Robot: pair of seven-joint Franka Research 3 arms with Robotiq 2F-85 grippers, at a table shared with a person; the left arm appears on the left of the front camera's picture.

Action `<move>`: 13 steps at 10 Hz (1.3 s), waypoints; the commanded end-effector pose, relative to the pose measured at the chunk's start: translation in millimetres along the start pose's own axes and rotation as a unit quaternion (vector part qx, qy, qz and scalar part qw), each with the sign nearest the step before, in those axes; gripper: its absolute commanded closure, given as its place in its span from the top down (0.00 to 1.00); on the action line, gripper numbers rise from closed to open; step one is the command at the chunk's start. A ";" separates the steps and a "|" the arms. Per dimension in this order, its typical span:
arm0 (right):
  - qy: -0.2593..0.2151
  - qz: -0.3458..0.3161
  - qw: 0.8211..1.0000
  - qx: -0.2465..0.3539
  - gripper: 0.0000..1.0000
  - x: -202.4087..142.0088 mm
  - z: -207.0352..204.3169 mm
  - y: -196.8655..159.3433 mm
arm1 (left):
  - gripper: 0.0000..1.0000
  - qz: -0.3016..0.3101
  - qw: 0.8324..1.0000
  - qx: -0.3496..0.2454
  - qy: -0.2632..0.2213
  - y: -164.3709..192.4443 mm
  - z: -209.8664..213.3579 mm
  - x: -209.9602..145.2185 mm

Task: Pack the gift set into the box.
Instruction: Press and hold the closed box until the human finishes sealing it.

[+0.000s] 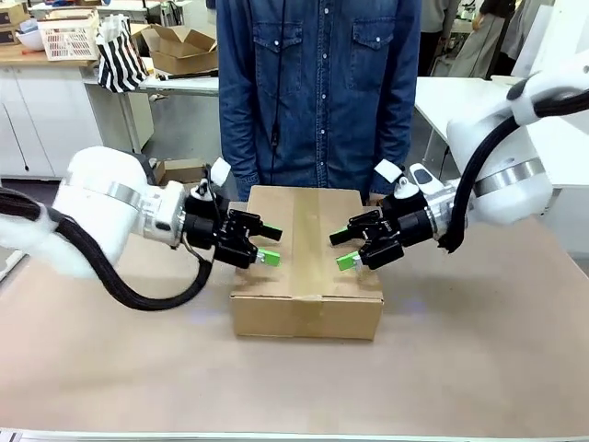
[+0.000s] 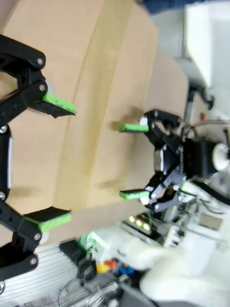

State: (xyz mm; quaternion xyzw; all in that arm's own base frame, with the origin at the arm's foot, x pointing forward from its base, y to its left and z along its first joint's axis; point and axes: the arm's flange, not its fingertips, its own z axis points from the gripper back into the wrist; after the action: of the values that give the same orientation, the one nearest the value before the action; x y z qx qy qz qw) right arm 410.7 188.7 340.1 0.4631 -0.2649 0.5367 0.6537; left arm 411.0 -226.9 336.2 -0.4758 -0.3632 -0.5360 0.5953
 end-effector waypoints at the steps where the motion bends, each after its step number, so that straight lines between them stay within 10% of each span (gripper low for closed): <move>1: 0.021 -0.103 0.992 0.075 1.00 35.1 43.3 44.0 | 1.00 0.106 0.993 -0.036 0.031 -9.4 48.2 52.3; 3: -0.059 -0.247 0.964 0.082 1.00 11.7 93.5 84.2 | 1.00 0.239 0.968 -0.058 0.043 -27.0 92.0 59.6; 8: -0.258 -0.365 0.895 0.002 1.00 -114.3 211.3 102.6 | 1.00 0.475 0.863 -0.078 -0.154 -44.1 199.3 -10.1; 9: -0.189 -0.344 0.919 0.048 1.00 -72.3 204.0 104.0 | 1.00 0.409 0.907 -0.072 -0.067 -44.6 178.2 18.5; 13: -0.189 -0.344 0.919 0.048 1.00 -72.3 204.0 104.0 | 1.00 0.409 0.907 -0.072 -0.067 -44.6 178.2 18.5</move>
State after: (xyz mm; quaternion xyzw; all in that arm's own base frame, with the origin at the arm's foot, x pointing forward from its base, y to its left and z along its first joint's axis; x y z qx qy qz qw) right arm 323.1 -23.7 397.0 0.6446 -0.1786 0.1978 0.7166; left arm 385.5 -64.5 413.4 -0.6616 -0.1274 -0.2345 0.7007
